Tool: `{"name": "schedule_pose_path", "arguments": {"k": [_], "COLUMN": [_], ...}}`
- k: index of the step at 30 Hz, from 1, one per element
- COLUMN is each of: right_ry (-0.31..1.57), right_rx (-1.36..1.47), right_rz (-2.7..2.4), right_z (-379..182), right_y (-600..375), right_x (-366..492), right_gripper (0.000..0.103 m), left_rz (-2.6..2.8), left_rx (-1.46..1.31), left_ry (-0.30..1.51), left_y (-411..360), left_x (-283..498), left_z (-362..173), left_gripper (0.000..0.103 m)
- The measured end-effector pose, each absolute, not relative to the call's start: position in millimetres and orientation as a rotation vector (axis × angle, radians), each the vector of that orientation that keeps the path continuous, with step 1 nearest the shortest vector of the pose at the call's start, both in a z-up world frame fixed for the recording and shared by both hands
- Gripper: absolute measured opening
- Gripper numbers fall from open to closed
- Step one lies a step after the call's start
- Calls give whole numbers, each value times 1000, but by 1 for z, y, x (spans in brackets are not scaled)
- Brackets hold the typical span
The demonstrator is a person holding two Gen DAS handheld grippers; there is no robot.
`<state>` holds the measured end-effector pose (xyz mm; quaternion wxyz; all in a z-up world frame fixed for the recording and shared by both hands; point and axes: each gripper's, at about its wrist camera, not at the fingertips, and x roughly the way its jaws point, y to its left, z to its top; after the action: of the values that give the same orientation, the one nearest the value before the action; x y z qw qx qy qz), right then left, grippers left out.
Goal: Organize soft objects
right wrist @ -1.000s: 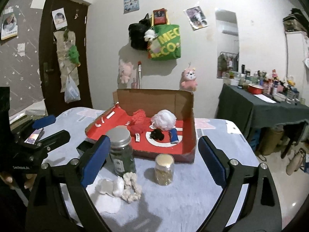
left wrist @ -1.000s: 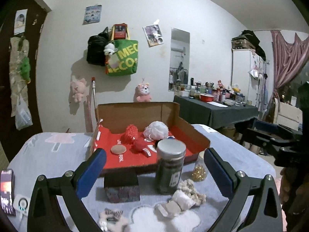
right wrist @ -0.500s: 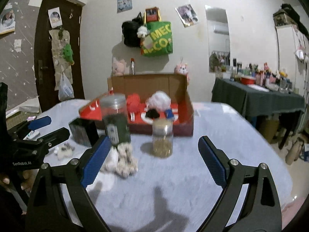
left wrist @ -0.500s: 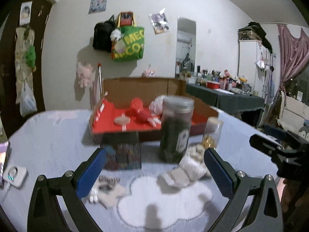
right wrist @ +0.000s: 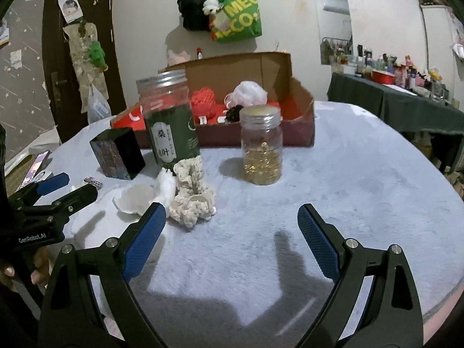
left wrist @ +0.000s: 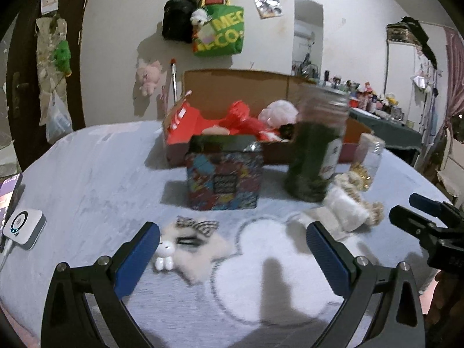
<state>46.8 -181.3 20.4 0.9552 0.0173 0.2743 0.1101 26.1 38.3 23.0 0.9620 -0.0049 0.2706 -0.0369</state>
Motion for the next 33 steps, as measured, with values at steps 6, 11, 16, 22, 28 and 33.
{"name": "schedule_pose_path", "arguments": {"k": [6, 11, 16, 22, 28, 33], "right_ry": [596, 644, 718, 840, 834, 807], "right_rx": [21, 25, 87, 178, 180, 172], "right_rz": [235, 240, 290, 414, 499, 498], "right_z": [23, 25, 26, 14, 19, 30], "right_y": [-172, -171, -177, -182, -182, -187], "right_x": [62, 79, 101, 122, 116, 104], "right_gripper": [93, 93, 93, 68, 22, 13], "left_rz": [-59, -57, -65, -142, -260, -314], "left_rx": [-26, -11, 33, 40, 11, 38], "left_ry": [618, 681, 734, 763, 750, 721], "left_y": [56, 66, 70, 67, 54, 35], "left_x": [36, 44, 54, 59, 57, 55], "left_z": [19, 19, 16, 13, 26, 38], "left_gripper": [103, 103, 92, 59, 58, 58]}}
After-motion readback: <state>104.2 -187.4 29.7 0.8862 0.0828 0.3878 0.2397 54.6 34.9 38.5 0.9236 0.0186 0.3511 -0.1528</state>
